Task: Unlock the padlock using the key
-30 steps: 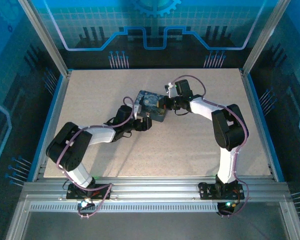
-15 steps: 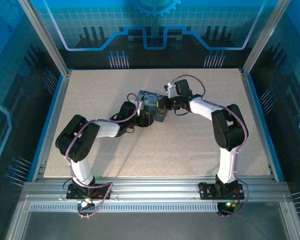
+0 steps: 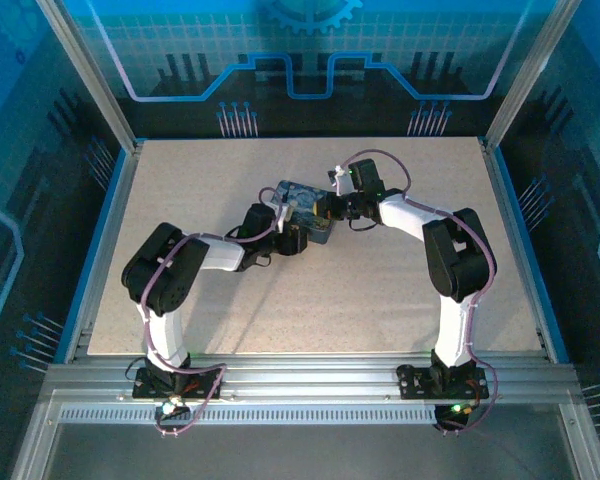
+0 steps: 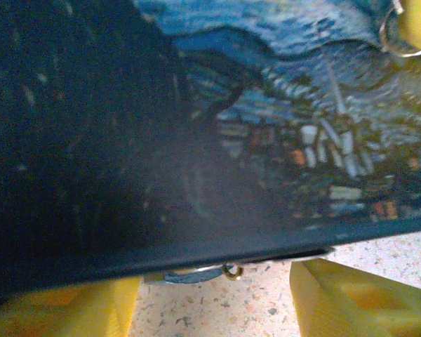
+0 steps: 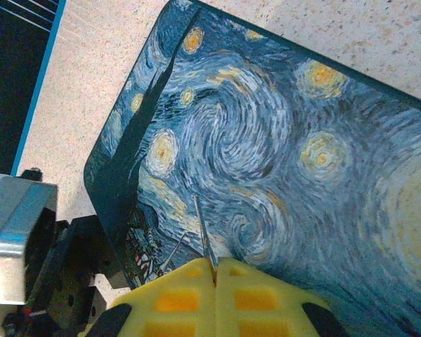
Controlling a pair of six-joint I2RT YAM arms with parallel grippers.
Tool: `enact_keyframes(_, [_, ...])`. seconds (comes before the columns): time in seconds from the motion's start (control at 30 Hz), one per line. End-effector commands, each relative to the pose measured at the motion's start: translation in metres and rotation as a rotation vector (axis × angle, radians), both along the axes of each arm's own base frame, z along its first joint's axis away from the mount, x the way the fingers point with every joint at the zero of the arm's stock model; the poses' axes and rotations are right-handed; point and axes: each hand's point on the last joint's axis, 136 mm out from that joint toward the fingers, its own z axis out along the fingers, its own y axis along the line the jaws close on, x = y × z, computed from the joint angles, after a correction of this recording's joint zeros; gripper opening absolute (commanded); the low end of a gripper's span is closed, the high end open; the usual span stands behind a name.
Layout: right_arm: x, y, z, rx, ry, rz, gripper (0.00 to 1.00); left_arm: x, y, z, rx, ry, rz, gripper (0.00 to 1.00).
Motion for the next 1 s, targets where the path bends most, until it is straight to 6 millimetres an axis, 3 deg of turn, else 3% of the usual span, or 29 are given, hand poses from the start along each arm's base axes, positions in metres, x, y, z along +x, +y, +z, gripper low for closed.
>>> enact_keyframes(0.0, [-0.026, -0.003, -0.037, -0.081, 0.118, 0.01, 0.04, 0.008, -0.008, 0.008, -0.036, -0.027, -0.025, 0.58])
enact_keyframes(0.97, [-0.031, 0.008, -0.035, -0.075, 0.115, 0.011, 0.03, 0.009, -0.024, 0.015, -0.165, -0.007, -0.01, 0.37])
